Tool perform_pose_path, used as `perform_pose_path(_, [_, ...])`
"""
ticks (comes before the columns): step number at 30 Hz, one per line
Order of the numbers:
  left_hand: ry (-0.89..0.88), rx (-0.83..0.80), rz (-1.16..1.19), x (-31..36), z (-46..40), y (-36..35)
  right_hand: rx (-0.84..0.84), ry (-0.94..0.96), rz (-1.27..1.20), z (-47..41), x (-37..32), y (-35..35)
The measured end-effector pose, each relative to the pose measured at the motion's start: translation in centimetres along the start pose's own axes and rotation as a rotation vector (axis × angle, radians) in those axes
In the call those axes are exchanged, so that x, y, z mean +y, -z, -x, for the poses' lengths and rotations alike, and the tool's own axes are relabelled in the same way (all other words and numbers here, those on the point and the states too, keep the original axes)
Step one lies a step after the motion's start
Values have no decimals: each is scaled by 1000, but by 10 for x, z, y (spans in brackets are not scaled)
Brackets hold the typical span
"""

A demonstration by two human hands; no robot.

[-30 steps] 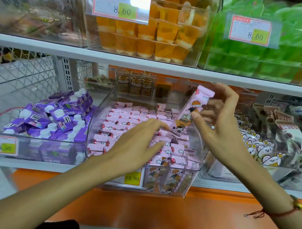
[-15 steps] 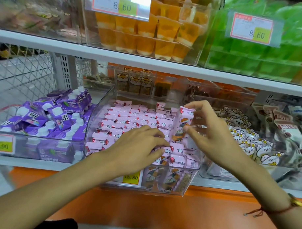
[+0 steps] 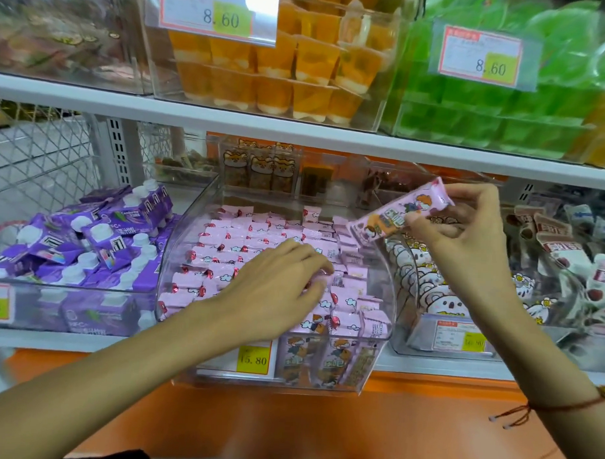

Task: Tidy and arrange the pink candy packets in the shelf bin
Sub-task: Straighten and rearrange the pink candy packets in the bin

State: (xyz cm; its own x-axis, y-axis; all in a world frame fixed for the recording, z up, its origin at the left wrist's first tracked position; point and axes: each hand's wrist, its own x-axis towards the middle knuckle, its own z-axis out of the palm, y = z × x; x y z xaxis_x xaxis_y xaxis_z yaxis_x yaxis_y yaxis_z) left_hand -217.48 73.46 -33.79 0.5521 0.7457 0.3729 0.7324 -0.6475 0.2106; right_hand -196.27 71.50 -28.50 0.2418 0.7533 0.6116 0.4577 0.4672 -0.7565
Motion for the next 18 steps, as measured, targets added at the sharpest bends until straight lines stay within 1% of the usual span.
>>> perform_pose_path(5, [-6, -228, -63, 5, -35, -8, 0, -87, -68, 7, 7, 1])
perform_pose_path(7, [-16, -234, -45, 6, -38, -12, -13, -97, -86, 11, 9, -2])
perform_pose_path(10, [-23, -243, -19, 4, -27, -8, -117, -71, -4, 18, 11, -10])
perform_pose_path(12, [-44, -225, -36, 3, -14, -4, -176, -8, 131, 23, 12, -15])
perform_pose_path(15, [-52, -84, -23, 4, 5, 4, -268, 93, 360, 21, 13, -12])
perform_pose_path(18, [3, -8, 18, 0, 14, 14, -423, 126, 447, 14, 13, -2])
